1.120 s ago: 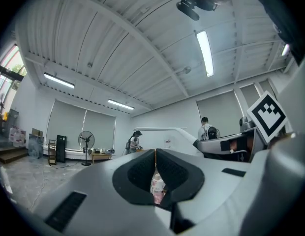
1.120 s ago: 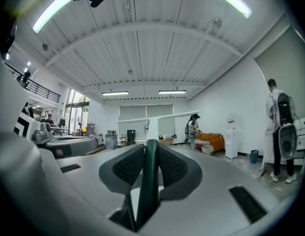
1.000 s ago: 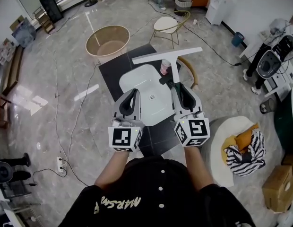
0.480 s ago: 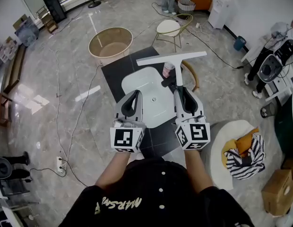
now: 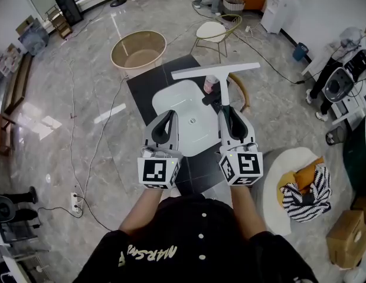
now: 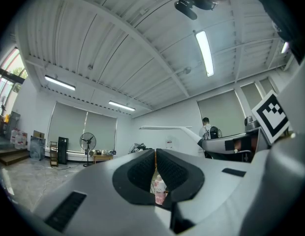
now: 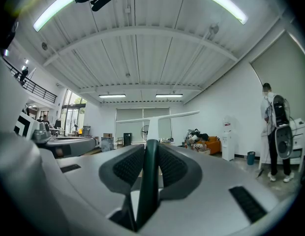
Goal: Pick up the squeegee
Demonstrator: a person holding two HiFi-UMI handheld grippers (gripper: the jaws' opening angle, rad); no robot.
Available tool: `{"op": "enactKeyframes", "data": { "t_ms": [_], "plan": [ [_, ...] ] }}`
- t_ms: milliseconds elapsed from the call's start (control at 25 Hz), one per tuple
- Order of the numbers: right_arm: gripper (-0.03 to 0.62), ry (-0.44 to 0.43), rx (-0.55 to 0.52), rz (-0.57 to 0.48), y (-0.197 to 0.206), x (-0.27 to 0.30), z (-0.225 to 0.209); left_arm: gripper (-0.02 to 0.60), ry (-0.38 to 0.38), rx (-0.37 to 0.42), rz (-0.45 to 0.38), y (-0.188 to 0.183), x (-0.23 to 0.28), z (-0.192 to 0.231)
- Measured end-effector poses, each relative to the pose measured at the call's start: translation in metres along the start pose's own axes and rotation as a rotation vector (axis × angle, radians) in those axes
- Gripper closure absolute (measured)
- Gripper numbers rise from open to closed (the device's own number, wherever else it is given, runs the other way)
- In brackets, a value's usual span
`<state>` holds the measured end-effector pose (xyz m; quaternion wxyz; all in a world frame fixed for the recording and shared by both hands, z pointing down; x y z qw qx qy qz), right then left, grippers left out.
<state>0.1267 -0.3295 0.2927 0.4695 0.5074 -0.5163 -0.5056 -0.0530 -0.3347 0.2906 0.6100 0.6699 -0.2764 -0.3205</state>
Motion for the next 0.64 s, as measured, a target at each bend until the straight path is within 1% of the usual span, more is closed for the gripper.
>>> {"op": "enactKeyframes", "data": {
  "t_ms": [640],
  "plan": [
    [0.508, -0.007, -0.004, 0.002, 0.002, -0.002, 0.0055, 0.563, -0.004, 0.006, 0.0, 0.0002, -0.0045, 0.0003]
  ]
}}
Point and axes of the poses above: the fingertips, and each gripper's own axes: x forward along the fingers, z to its left, y out of its underside, the point moved 4 cm from there along -x, backward along the fingers, and after that the axes turned 13 degrees about y, right-handed, at the moved point
